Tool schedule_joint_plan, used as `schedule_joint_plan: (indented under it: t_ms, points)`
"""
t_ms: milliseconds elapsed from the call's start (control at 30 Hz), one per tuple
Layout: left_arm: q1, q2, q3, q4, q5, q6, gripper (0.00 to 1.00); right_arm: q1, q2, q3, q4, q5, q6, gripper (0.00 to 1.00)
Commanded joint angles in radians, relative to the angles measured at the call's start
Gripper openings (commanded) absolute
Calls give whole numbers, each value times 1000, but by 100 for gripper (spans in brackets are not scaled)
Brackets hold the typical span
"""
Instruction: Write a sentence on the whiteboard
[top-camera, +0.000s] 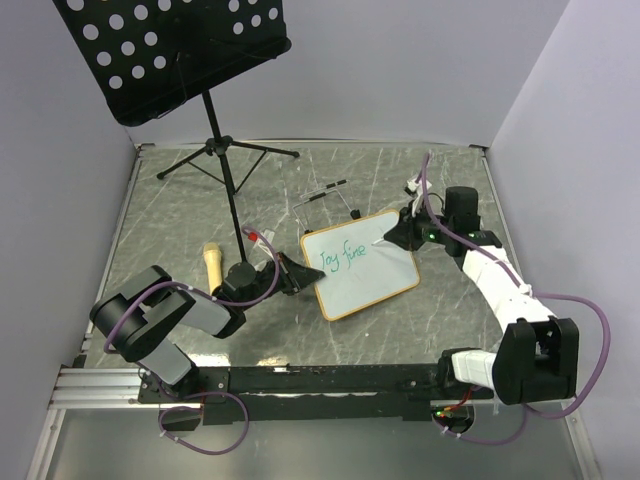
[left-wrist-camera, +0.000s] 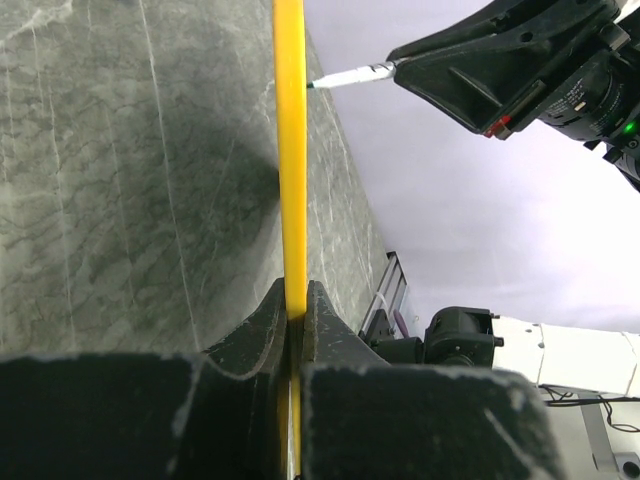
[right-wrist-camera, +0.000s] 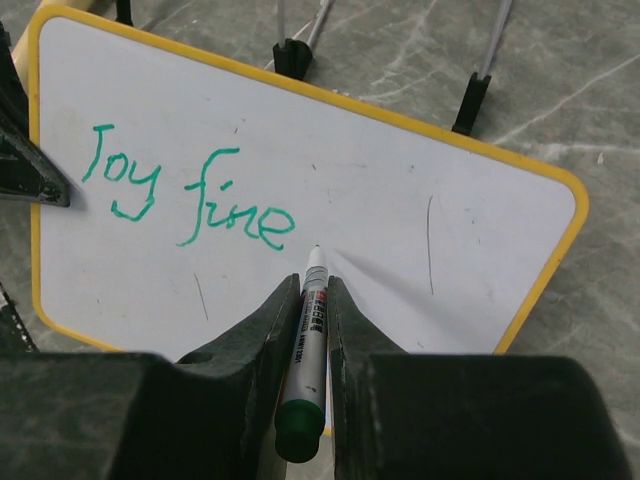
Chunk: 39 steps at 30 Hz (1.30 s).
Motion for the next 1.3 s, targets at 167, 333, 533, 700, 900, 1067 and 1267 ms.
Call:
schedule_joint_plan:
  t_ms: [167,333,533,700,900,1067,1267]
  points:
    - [-12,-29,8,269,-21,-8,1,40,0,-2,99,72,25,0]
    - [-12,-25,9,276,-16,-8,1,40,20,4,87,64,22,0]
    - [-14,-23,11,278,-13,-6,1,38,46,15,69,50,10,0]
    - [-12,-23,12,276,-13,-4,1,38,62,27,38,37,-7,0]
    - [-12,-26,12,267,-21,-3,1,38,69,58,-46,20,-54,0]
    - [-12,-29,11,266,-24,-1,1,32,69,65,-63,21,-64,0]
    - [-12,-29,8,269,-19,2,1,22,69,65,-60,64,-55,0]
